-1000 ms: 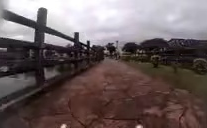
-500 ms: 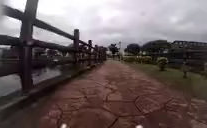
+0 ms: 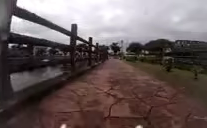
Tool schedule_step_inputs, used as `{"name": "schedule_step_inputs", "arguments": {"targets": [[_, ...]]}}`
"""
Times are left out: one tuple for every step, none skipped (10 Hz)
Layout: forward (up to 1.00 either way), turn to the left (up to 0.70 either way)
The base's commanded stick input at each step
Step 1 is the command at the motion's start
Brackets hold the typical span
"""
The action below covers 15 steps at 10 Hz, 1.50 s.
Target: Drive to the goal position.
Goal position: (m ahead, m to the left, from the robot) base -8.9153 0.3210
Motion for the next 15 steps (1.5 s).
{"name": "schedule_step_inputs", "arguments": {"targets": [[0.85, 0.01], [0.85, 0.01], [0.85, 0.01], [0.85, 0.01], [0.85, 0.01], [0.85, 0.01], [0.85, 0.01], [0.85, 0.00], [0.85, -0.19], [0.85, -0.33], [0.85, -0.33], [0.85, -0.33], [0.85, -0.33], [0.85, -0.33], [0.85, -0.33]]}}
